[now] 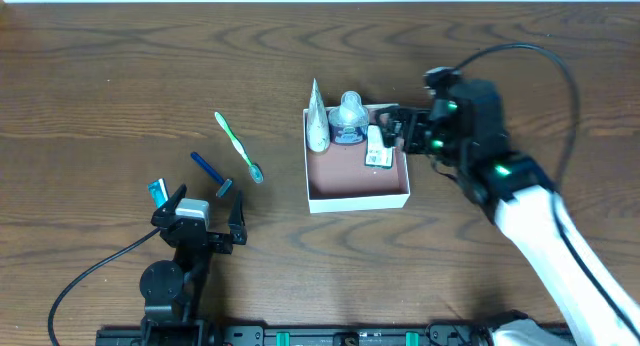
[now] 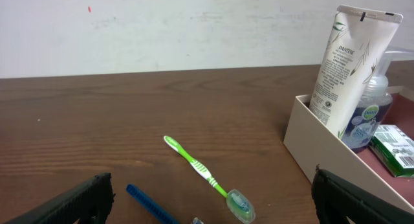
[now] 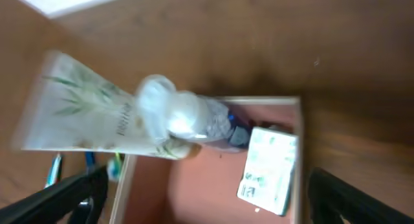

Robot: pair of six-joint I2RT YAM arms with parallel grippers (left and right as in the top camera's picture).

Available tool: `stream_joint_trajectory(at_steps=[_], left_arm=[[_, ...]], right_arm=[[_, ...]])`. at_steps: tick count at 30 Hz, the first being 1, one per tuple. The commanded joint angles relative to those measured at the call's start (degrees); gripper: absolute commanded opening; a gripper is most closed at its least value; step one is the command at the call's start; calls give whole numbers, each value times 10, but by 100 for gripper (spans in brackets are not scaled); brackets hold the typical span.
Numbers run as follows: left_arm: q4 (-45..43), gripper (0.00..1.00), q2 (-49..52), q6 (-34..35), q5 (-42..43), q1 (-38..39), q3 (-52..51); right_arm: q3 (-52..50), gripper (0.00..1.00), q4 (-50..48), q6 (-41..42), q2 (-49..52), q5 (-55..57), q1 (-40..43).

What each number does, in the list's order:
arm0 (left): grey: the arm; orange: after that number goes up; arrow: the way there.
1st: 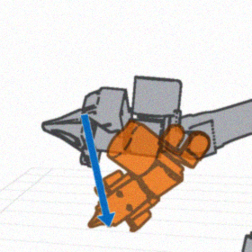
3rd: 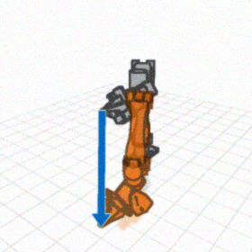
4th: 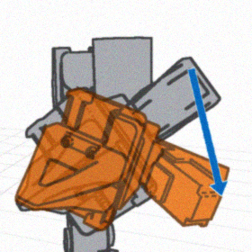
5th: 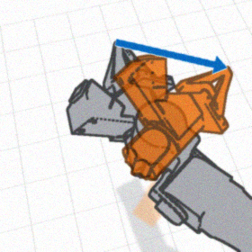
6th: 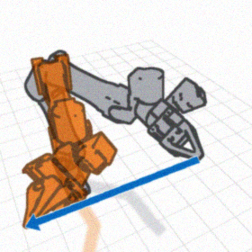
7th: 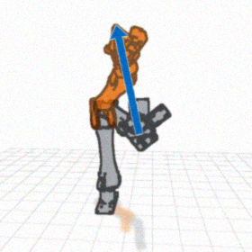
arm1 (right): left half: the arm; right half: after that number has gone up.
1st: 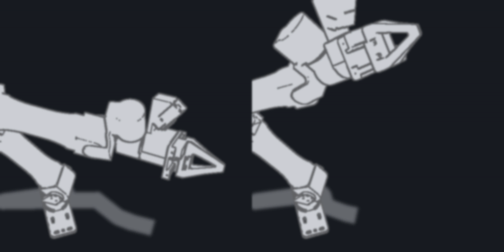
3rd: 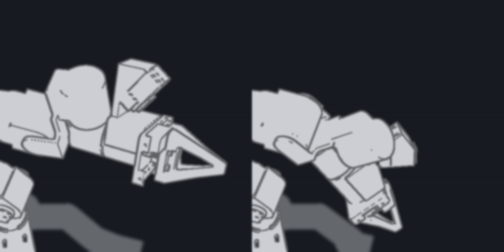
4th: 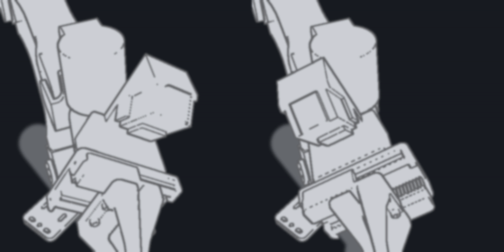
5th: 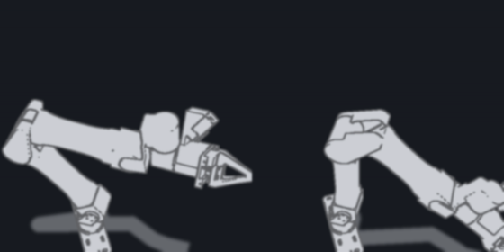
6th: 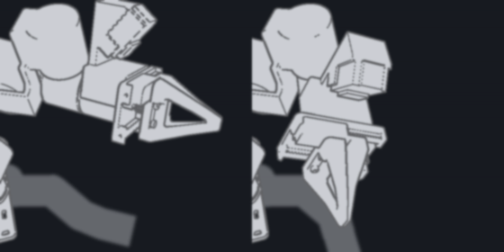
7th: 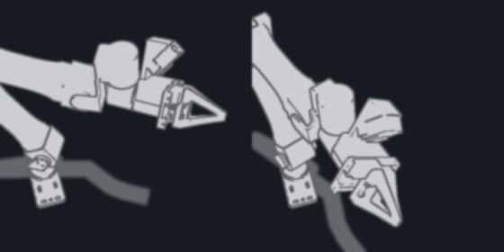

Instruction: Pack container

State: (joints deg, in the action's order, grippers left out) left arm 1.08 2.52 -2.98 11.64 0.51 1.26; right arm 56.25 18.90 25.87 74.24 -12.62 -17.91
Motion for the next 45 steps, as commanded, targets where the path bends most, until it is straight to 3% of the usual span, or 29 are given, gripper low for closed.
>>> stream_joint_trajectory(at_steps=[1, 10, 21, 28, 30, 34, 39, 45], left_arm=[[19, 98, 0, -3, 6, -2, -10], [19, 98, 0, -3, 6, -2, -10], [14, 98, 0, -1, 8, -2, -10], [18, 98, 0, 23, 97, -2, -5], [32, 98, 0, 58, 100, -2, 7], [70, 98, 7, 104, 100, -2, 57], [158, 98, 52, 109, 97, -2, 171], [303, 98, 213, 123, 89, -2, 353]], right_arm=[[16, 99, 39, -26, -73, 92, 27], [16, 99, 193, 24, -146, 329, 148], [14, 99, 270, 59, -115, 351, 253], [14, 99, 294, 80, -97, 301, 290], [14, 99, 298, 80, -94, 301, 290], [14, 99, 298, 80, -94, 301, 290], [14, 99, 298, 80, -94, 301, 290], [14, 99, 298, 80, -94, 301, 290]])
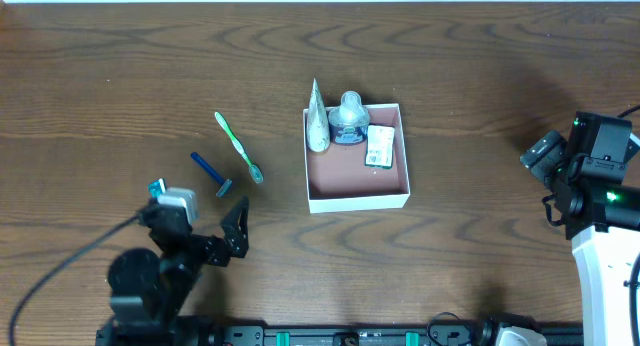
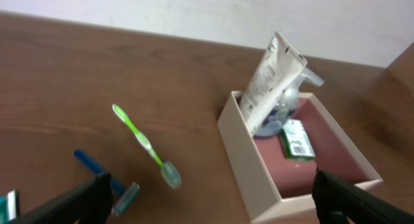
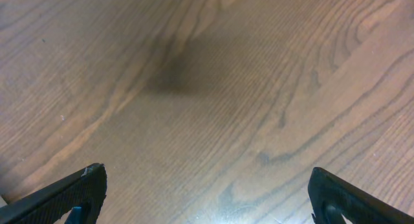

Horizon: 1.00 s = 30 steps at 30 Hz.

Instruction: Pack container

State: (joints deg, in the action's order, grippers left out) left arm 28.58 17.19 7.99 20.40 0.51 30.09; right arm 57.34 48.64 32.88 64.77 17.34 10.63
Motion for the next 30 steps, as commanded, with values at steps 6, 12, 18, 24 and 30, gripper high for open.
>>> stream_joint_trajectory(at_steps=[6, 12, 18, 24, 30], left_arm=[[153, 98, 263, 13, 53, -2, 235], [208, 98, 379, 13, 103, -2, 280], [211, 98, 465, -2, 83, -2, 280], [196, 98, 546, 157, -94, -2, 280], [157, 99, 632, 232, -147, -2, 280]], right_arm=[[3, 99, 0, 9, 1, 2, 4], [3, 99, 0, 9, 1, 2, 4], [3, 99, 0, 9, 1, 2, 4], [3, 99, 0, 9, 1, 2, 4], [3, 99, 0, 9, 1, 2, 4]])
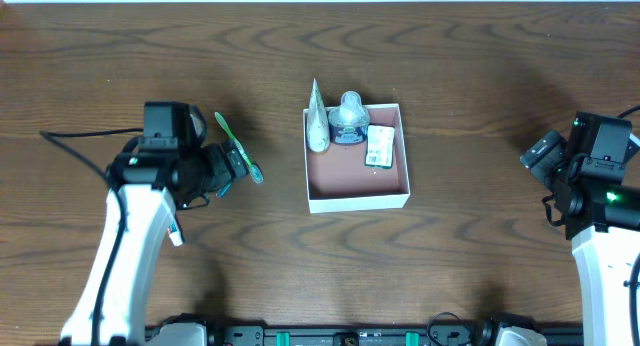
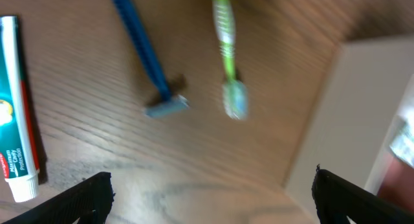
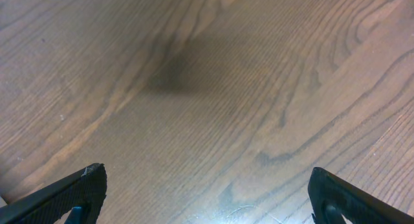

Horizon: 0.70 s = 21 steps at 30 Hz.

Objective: Pack container
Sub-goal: 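Move the left gripper to the blue razor and grasp it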

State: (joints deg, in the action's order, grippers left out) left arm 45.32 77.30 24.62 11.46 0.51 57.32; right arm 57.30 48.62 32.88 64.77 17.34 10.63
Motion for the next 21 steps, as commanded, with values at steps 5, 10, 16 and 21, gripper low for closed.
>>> stream_joint_trajectory(at_steps=[5, 10, 16, 21], left_arm=[[-40, 90, 90, 118, -80, -2, 8], [-61, 85, 134, 122, -81, -2, 8], [-81, 80, 176, 137, -81, -7, 8], [-85, 77, 208, 136, -81, -18, 8]], right_arm=[[3, 99, 1, 9, 1, 2, 4], [3, 99, 1, 9, 1, 2, 4], [3, 99, 1, 9, 1, 2, 4], [3, 99, 1, 9, 1, 2, 4]])
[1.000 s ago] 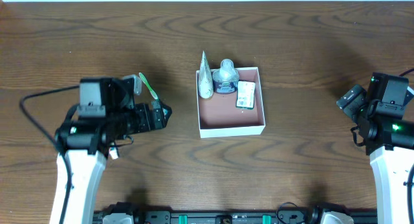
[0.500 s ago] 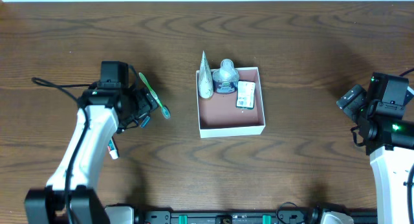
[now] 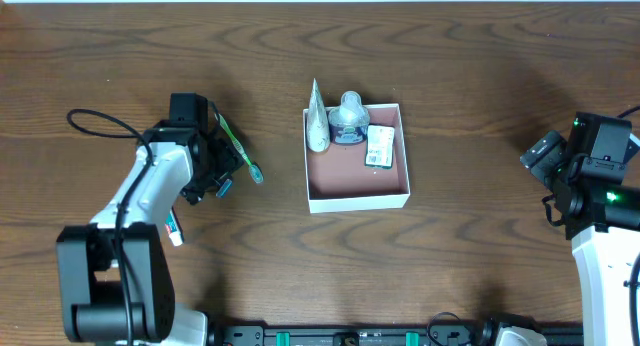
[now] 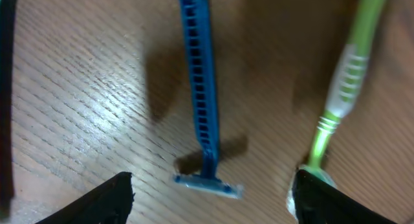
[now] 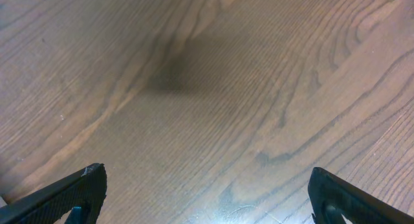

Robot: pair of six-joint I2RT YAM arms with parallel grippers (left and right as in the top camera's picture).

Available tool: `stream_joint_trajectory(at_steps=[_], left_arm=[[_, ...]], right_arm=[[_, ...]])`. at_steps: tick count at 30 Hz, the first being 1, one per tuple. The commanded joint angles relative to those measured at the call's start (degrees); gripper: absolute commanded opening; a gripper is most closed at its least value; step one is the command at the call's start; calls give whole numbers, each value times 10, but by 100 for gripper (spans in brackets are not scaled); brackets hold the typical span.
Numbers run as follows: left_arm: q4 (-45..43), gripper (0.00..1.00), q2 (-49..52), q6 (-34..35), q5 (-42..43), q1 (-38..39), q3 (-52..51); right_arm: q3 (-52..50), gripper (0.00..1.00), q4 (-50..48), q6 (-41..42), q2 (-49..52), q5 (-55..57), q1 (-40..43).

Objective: Pack container
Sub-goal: 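Move the left gripper to the blue razor and grasp it, then carry the blue razor into the box and release it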

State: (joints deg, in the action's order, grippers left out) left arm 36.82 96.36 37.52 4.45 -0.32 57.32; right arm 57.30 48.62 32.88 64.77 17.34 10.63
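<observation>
A white box (image 3: 357,199) with a reddish floor holds a pale tube (image 3: 317,121), a pump bottle (image 3: 348,119) and a green-white packet (image 3: 379,146). Left of it lies a green toothbrush (image 3: 238,146). My left gripper (image 3: 215,171) hangs low and open over a blue razor (image 4: 200,101), its fingers either side of the razor's head, with the toothbrush (image 4: 346,81) by the right finger. In the overhead view the razor is mostly hidden under that gripper. My right gripper (image 3: 545,156) stands open at the far right over bare wood.
A teal and white toothpaste tube (image 3: 173,229) peeks out from under my left arm. A black cable (image 3: 100,121) trails left of that arm. The right wrist view shows only the wooden table (image 5: 207,88).
My left gripper has come closer to the razor and toothbrush, which now fill the left wrist view, with the razor's head between the open fingers. The right arm has not moved.
At first my right gripper was open over the box beside the packet, and my left arm rested at the table's front edge. Then the right arm stood far right, the packet lying in the box. The left gripper later hung above razor and toothbrush, and now sits low over the razor.
</observation>
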Motion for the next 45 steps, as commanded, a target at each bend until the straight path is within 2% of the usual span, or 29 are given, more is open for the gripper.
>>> stream_joint_trajectory(at_steps=[1, 9, 17, 22, 27, 28, 29, 34, 38, 45], left_arm=[[0, 76, 24, 7, -11, -11, 8], [-5, 73, 73, 5, -11, -14, 8], [-12, 43, 78, 5, -11, -14, 8], [-14, 28, 78, 5, -11, -14, 8], [-16, 19, 78, 5, -11, -14, 8], [-16, 10, 78, 5, -11, -14, 8], [-16, 7, 78, 5, -11, -14, 8], [-12, 6, 76, -2, -9, -14, 8], [-11, 6, 51, -56, 31, -14, 8], [-11, 6, -78, -127, 141, -13, 8]], right_arm=[[3, 99, 0, 9, 1, 2, 4], [3, 99, 1, 9, 1, 2, 4], [3, 99, 1, 9, 1, 2, 4], [3, 99, 0, 9, 1, 2, 4], [3, 99, 1, 9, 1, 2, 4], [3, 99, 1, 9, 1, 2, 4], [3, 99, 1, 9, 1, 2, 4], [3, 99, 1, 9, 1, 2, 4], [3, 99, 1, 9, 1, 2, 4], [3, 99, 1, 9, 1, 2, 4]])
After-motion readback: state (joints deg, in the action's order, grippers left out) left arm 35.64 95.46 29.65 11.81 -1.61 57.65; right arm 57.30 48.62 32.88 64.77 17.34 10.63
